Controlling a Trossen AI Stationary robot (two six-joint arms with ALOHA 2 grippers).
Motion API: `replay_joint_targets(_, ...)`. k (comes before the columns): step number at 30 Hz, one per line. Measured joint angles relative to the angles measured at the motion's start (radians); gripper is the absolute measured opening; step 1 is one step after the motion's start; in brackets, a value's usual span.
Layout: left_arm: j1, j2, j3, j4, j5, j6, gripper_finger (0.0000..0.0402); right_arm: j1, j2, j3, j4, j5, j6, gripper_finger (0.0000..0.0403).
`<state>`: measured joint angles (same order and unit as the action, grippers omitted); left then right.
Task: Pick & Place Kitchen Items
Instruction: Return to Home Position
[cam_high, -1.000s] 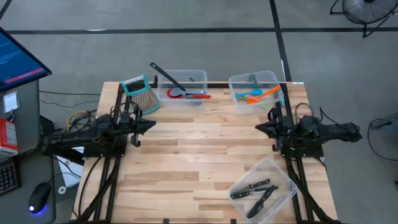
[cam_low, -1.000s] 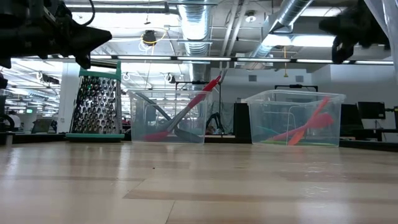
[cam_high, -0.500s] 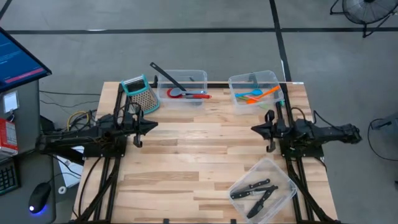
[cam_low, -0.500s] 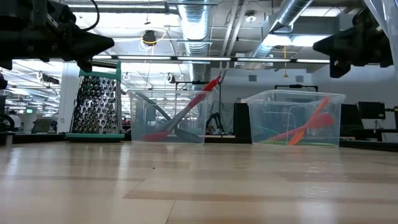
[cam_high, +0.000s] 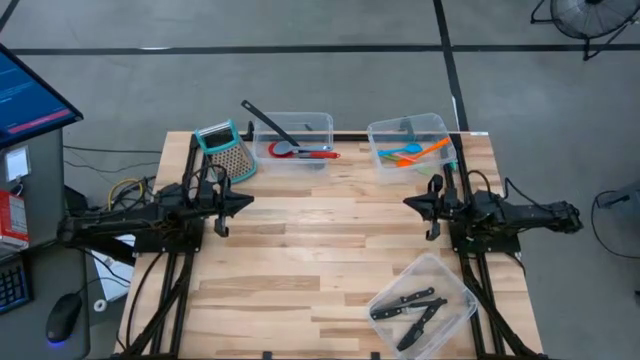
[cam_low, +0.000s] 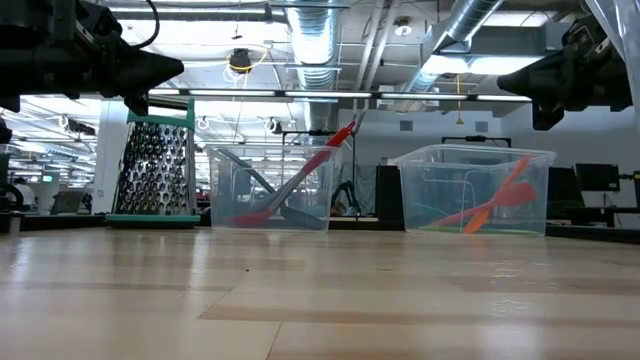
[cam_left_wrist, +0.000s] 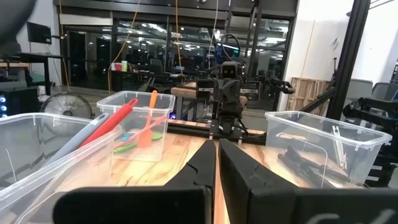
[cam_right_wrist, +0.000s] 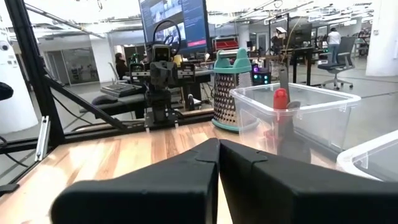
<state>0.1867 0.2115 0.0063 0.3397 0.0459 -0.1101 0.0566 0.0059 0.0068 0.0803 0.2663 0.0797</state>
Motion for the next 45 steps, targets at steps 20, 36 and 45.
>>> replay_joint_targets(20,-0.018,-0.088,0.000,0.004,0.004,0.000,0.0003,0.000,0.000,-0.001,0.001,-0.002,0.000,0.0009)
replay_joint_targets(36,-0.018,-0.212,0.000,-0.315,-0.002,0.161,0.0003,0.000,0.000,-0.001,-0.013,-0.003,0.000,0.0010)
replay_joint_targets(45,-0.018,-0.212,0.000,-0.312,-0.001,0.256,0.0003,0.001,0.000,-0.001,-0.028,-0.003,0.000,0.0010)
